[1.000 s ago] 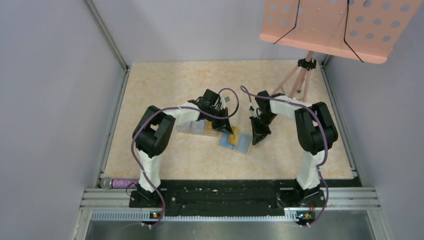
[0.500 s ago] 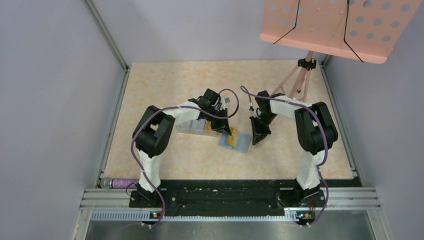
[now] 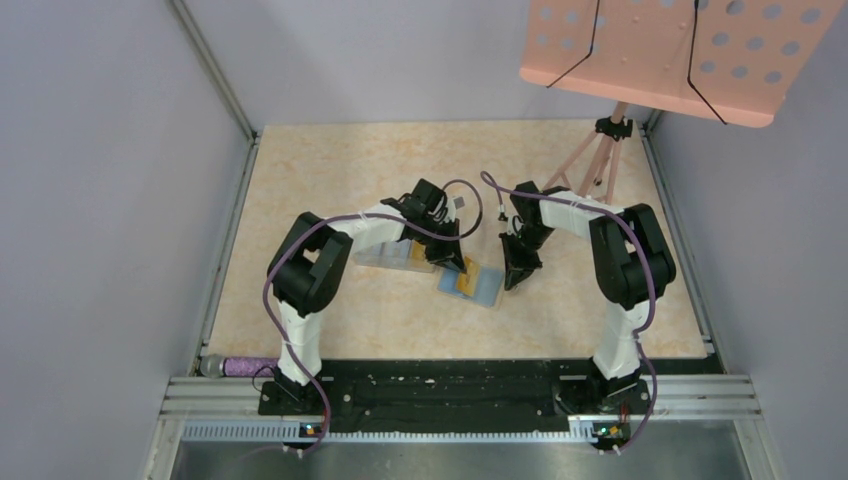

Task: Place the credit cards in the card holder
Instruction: Insert the credit card into the card holder.

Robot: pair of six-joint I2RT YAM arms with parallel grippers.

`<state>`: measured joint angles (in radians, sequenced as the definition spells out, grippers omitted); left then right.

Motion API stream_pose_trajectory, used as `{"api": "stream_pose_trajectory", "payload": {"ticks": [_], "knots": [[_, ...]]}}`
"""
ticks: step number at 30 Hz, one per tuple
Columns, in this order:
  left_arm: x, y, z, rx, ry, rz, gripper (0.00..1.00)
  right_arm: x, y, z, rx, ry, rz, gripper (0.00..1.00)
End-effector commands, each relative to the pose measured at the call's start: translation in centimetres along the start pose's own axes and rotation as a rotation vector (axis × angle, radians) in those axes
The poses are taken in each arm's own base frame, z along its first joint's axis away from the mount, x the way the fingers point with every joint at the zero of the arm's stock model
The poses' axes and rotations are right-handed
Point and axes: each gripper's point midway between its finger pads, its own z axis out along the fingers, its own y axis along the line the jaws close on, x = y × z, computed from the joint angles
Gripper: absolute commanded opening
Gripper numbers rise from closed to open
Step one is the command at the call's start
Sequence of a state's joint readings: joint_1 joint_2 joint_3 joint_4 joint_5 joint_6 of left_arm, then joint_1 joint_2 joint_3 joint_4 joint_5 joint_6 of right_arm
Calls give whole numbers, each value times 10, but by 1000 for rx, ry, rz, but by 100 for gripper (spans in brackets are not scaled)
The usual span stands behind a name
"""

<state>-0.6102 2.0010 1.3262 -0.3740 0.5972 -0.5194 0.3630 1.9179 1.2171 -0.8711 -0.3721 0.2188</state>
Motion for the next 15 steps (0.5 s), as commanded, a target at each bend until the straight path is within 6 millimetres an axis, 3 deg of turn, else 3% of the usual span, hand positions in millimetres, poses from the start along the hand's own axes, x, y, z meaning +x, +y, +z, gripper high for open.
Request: {"api": "stream_pose_trajectory", "payload": {"ticks": [1,15], "knots": [[-4,-4,1,10,-20,4,0,14,-10,18,15,62,1,0],[14,-3,-3,41,46,38,0,15,-9,18,13,62,-1,0]]}}
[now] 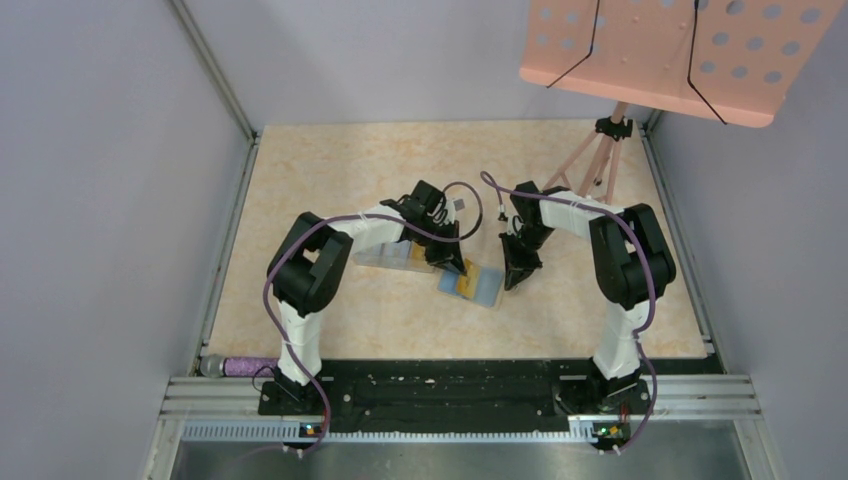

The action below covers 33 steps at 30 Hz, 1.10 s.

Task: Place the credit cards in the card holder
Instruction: Insert the credit card into the card holder.

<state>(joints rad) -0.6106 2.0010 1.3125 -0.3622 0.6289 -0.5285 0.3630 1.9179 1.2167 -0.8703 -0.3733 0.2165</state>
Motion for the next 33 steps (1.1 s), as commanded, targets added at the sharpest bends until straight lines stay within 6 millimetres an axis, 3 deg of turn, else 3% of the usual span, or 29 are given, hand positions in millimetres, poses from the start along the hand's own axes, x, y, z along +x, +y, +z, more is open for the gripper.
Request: {"api": "stream_pose_trajectory", "payload": {"ticks": [1,5,11,23,33], "knots": [[11,1,-4,9,39,53,0,15,-9,17,13,61,2,0],[15,5,-5,17,75,80,0,15,-10,18,14,63,2,0],[3,3,-8,45,60,79,0,16,-10,18,14,66,3,0],[-50,-12,-30,54,-122,88,0,16,-11,19,15,69,3,0],[-54,-11,-17,87,-126,53,0,17,-12,20,16,75,0,0]]}}
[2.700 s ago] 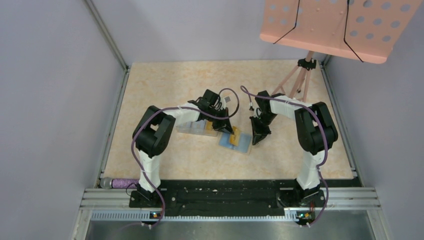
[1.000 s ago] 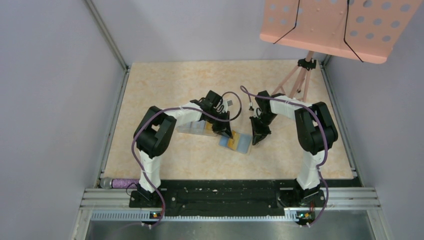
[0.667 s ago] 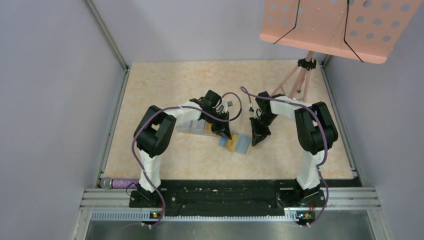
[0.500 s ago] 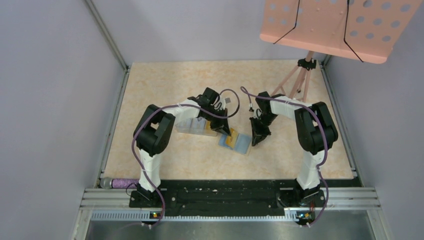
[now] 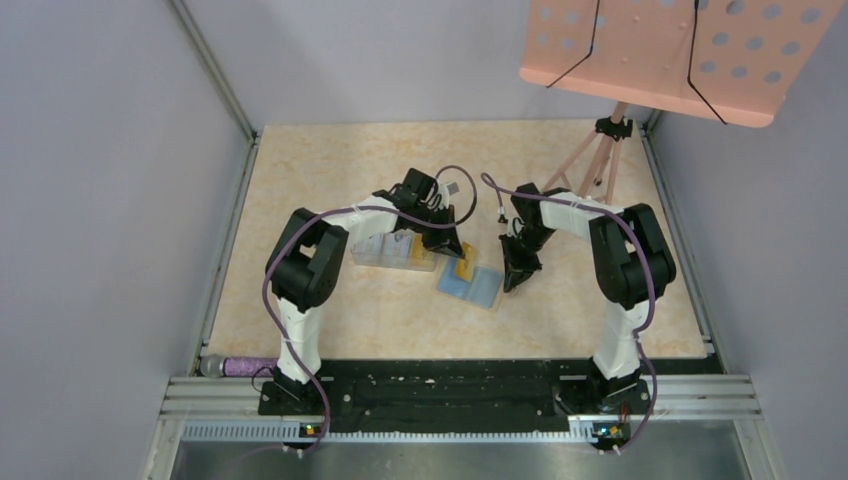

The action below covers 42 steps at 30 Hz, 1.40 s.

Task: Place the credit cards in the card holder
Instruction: Insert the credit card into the card holder.

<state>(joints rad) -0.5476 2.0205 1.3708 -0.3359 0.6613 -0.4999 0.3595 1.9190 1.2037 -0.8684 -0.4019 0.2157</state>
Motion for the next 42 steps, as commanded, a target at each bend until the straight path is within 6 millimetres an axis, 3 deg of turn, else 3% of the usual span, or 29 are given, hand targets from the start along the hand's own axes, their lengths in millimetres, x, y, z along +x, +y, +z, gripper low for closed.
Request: {"api": "stream_pose_trajectory", "payload": {"ticks": [1,24,29,37,42], "knots": [[-17,-15,0,48,-51,28,0,12,-14,18,42,59,-6,0],[18,-4,14,-12,8,20,0,15,-15,19,43,63,-7,0],[15,-5,10,-22,-7,28,0,15,-15,19,41,62,-8,0],[-9,-3,-5,-85,-62,76,0,16,-15,18,39,63,-10,0],[-13,-2,-7,-106,-76,92,0,15,-14,18,38,62,-10,0]]}}
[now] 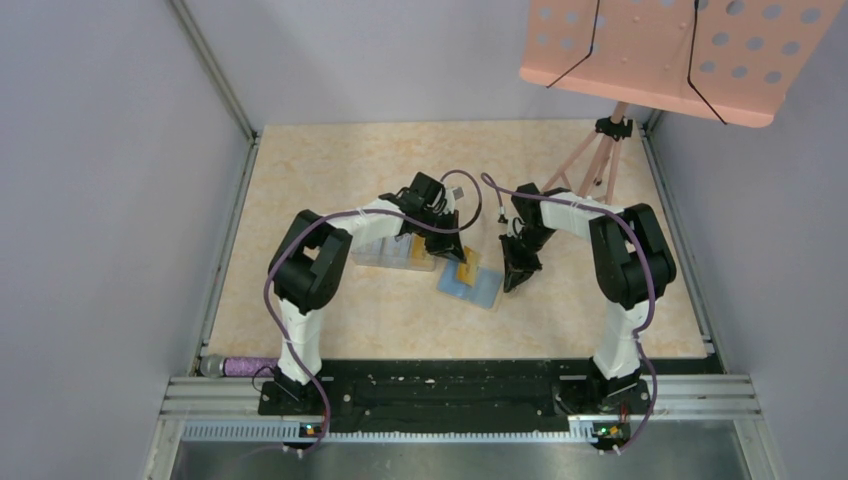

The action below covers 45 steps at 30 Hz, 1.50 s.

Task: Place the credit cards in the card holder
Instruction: Insert the credit card into the card holder.

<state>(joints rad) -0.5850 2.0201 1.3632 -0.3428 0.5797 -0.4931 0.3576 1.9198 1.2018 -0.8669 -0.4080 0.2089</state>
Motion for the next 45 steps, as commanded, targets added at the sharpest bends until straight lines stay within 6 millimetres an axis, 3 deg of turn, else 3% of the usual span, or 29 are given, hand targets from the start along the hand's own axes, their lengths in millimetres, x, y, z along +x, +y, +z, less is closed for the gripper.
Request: {"api": "stream_pose_trajectory", "payload": {"ticks": [1,15,32,45], "knots": [[-22,-5,-18,-42,-83,70,0,14,-14,18,44,59,-5,0],[-9,1,-12,-67,-49,87,0,10,-16,15,67,43,-10,0],[23,-15,-1,-11,28,59,0,-1,-15,13,37,14,1,0],[29,-22,-2,16,29,-20,0,3,-17,13,36,18,7,0]]}}
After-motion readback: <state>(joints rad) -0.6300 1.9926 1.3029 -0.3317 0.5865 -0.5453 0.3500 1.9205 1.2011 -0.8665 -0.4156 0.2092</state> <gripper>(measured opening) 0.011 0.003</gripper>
